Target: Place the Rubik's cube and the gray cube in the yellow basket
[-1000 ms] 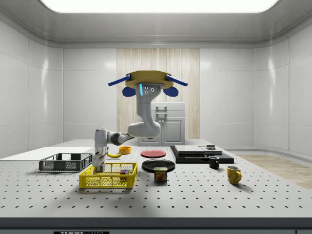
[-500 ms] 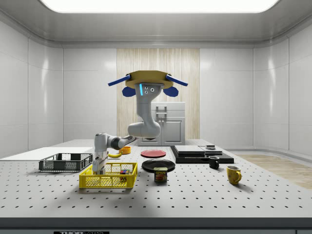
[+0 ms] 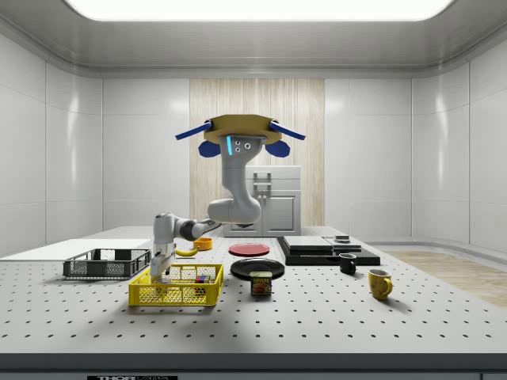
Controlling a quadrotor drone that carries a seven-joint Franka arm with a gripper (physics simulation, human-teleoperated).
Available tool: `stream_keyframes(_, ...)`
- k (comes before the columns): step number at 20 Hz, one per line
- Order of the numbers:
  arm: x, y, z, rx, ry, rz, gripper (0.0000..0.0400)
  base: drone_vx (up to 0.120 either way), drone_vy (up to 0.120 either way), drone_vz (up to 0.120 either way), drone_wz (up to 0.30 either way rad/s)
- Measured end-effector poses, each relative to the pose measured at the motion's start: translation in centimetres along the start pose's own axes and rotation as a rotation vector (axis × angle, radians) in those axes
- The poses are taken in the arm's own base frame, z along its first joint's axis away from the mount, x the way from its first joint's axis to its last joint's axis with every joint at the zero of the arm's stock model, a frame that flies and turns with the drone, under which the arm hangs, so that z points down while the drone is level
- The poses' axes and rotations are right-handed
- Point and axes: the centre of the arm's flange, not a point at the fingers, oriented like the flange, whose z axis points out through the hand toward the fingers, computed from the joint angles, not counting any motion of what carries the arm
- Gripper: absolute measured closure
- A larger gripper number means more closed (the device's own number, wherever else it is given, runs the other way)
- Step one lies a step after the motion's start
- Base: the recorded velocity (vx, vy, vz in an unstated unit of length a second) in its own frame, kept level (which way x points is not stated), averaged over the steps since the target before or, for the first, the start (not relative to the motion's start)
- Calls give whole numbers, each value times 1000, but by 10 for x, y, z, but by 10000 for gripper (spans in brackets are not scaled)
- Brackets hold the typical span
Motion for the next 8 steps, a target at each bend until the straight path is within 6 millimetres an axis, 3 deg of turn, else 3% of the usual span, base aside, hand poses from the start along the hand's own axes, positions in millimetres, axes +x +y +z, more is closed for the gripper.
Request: stream_keyframes(8, 0, 0, -9, 0, 0, 0, 1, 0, 0, 0, 0)
